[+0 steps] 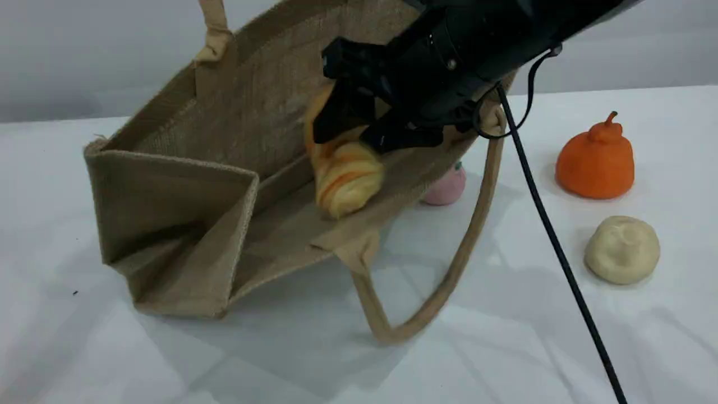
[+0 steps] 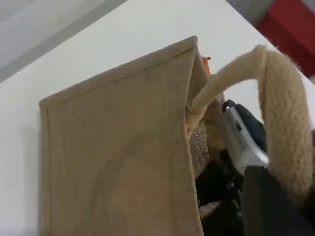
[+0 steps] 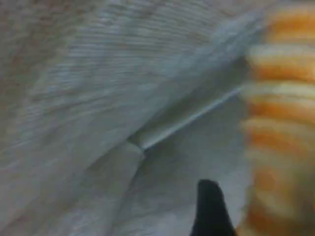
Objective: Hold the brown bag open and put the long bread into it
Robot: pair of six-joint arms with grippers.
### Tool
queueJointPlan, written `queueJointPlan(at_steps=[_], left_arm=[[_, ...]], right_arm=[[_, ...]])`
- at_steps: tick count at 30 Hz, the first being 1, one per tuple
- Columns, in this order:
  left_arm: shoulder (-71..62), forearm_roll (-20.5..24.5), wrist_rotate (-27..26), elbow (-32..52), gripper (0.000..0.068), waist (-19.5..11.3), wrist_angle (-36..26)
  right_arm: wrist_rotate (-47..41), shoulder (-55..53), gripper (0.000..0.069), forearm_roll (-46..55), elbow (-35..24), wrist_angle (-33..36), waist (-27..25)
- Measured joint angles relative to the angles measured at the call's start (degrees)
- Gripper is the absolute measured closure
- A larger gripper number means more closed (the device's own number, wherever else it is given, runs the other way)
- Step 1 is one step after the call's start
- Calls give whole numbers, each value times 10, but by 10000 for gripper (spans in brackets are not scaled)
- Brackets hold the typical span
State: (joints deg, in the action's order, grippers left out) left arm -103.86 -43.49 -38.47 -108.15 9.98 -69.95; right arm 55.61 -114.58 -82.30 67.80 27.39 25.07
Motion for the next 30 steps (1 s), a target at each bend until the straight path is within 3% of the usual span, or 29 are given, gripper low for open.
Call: queueJointPlan(at_steps=[7, 15, 21, 27, 30], left_arm=[[0, 1, 0, 0, 601, 0, -1], [-18, -1, 0, 1, 601, 0, 0], [-36, -1, 1, 6, 601, 0, 1], [-48, 21, 2, 6, 579, 1, 1], [-58, 21, 2, 6, 501, 6, 2]], right_arm=[[-1, 45, 263, 32, 0, 109, -27], [-45, 145, 260, 104, 0, 289, -117], [-52, 236, 260, 122, 0, 386, -173], [-117, 328, 260, 245, 0, 411, -176], [-168, 372, 260, 323, 0, 406, -176]])
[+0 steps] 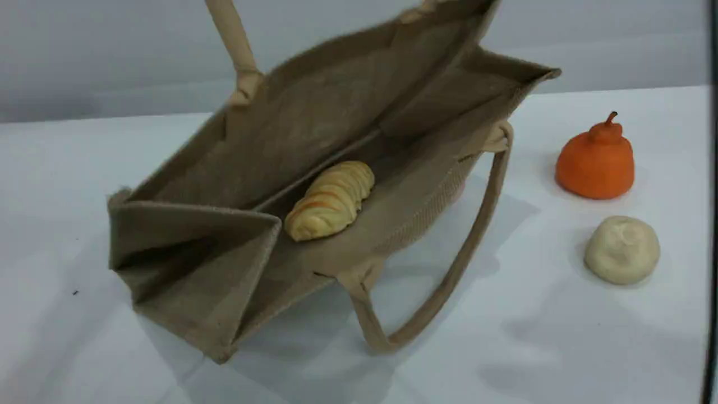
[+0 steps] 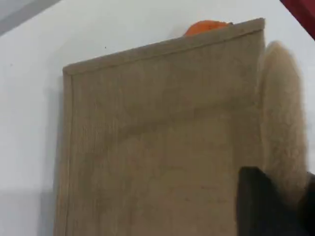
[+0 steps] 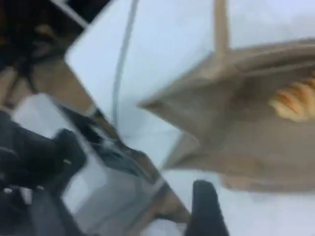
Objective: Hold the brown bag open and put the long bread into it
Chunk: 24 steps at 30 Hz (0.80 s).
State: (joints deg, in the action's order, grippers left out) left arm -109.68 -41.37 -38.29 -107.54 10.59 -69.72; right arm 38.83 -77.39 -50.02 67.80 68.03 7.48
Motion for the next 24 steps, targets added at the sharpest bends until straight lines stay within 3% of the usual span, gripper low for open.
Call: queueJointPlan(at_steps=[3, 7, 19, 24], left_arm=[[-12, 6, 0, 0, 404, 15, -1], [-32, 9, 0, 0, 330, 36, -1], [-22, 24, 16, 0, 318, 39, -3], [-13, 24, 15, 0, 318, 39, -3]], right_arm=[[-36, 38, 260, 65, 0, 12, 0], [-67, 80, 260, 127, 0, 24, 0], [-212, 175, 260, 308, 0, 22, 0], [-225, 242, 260, 340, 0, 22, 0]])
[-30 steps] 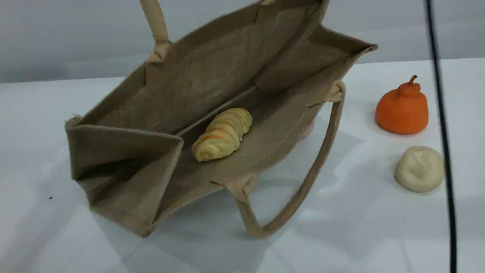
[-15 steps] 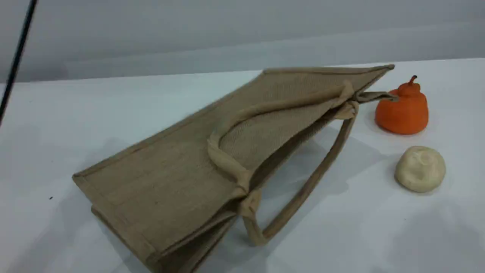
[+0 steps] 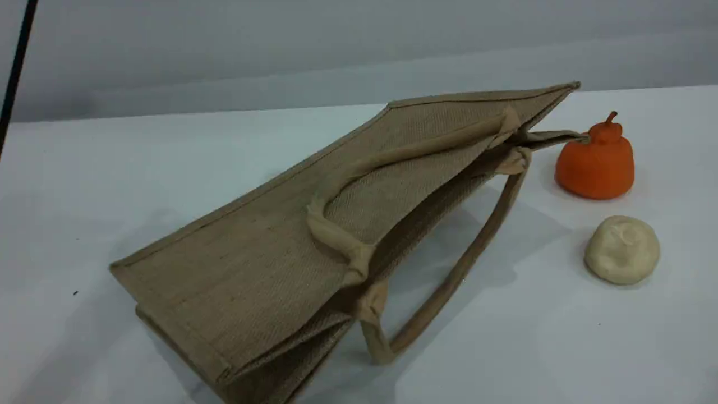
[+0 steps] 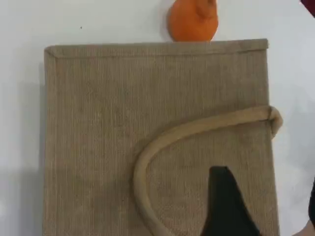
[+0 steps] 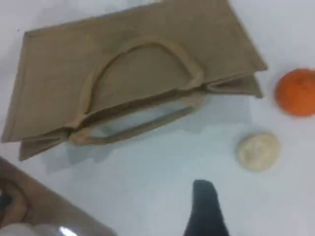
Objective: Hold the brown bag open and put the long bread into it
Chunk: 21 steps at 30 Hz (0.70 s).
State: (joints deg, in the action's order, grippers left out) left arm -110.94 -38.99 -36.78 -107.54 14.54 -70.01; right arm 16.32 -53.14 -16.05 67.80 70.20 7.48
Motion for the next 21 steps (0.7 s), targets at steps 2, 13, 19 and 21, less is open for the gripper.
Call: queueJointPlan(at_steps=[2, 13, 19, 21], left_arm=[[-3, 0, 0, 0, 318, 0, 0], [-52, 30, -4, 0, 316, 80, 1], [-99, 62, 0, 0, 316, 134, 25], [-118, 65, 1, 0, 316, 148, 29]], right_arm=[[1, 29, 260, -1, 0, 0, 0], [-43, 212, 260, 50, 0, 0, 0], [-76, 299, 260, 97, 0, 0, 0], [-79, 323, 260, 103, 0, 0, 0]])
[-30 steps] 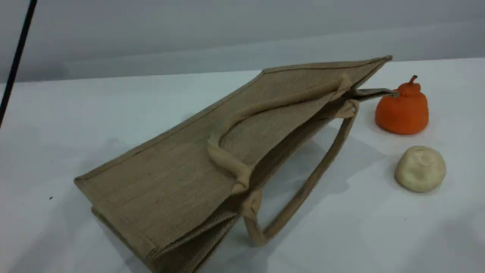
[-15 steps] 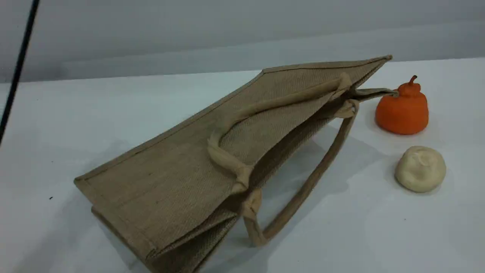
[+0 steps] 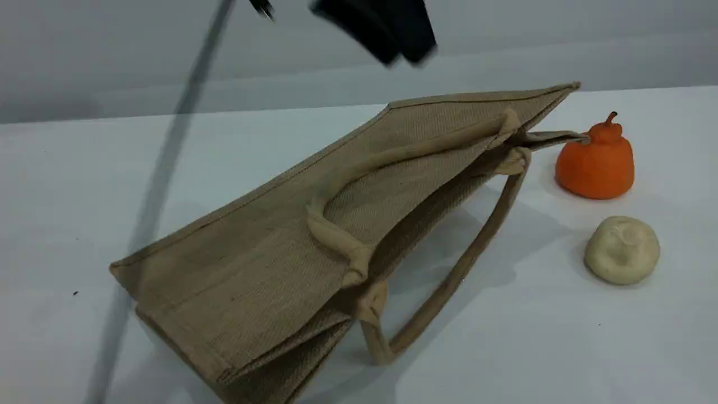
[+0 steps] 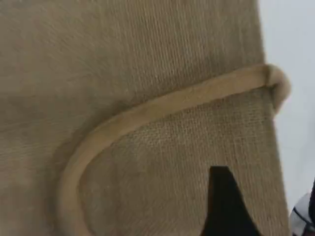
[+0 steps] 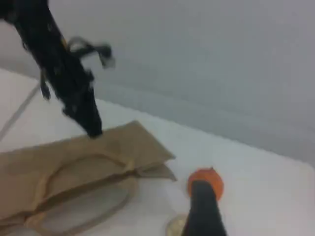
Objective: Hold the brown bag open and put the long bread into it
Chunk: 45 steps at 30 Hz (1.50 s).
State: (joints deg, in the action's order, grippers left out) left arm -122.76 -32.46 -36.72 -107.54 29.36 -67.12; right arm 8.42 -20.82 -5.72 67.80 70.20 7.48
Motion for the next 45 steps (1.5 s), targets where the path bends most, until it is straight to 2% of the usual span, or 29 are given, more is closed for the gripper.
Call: queueJointPlan(at_steps=[7, 15, 18, 21, 24, 28, 32, 36, 42, 45], left_arm=[[-69, 26, 19, 0, 316, 35, 35], [-127, 21, 19, 0, 316, 75, 57], [-125, 25, 19, -1, 316, 75, 69], [-118, 29, 19, -5, 316, 70, 58], [-99, 55, 19, -6, 316, 67, 45], [-54, 59, 19, -6, 316, 64, 37], [1, 59, 19, -6, 316, 64, 9], [65, 60, 28, -6, 316, 64, -30], [165, 57, 58, -6, 316, 73, -31], [216, 55, 77, -6, 316, 80, -31]], right_arm=[[-14, 38, 260, -1, 0, -2, 0], [-22, 37, 260, 7, 0, -2, 0], [-24, 37, 260, 20, 0, -2, 0], [-24, 37, 260, 22, 0, -2, 0], [-24, 37, 260, 38, 0, -2, 0], [-24, 37, 259, 43, -5, -4, 0], [-35, 37, 259, 23, -48, -4, 0], [-37, 37, 259, 37, -117, -4, 0], [-51, 46, 259, 42, -246, -5, 19], [-54, 71, 259, 37, -303, -31, 36]])
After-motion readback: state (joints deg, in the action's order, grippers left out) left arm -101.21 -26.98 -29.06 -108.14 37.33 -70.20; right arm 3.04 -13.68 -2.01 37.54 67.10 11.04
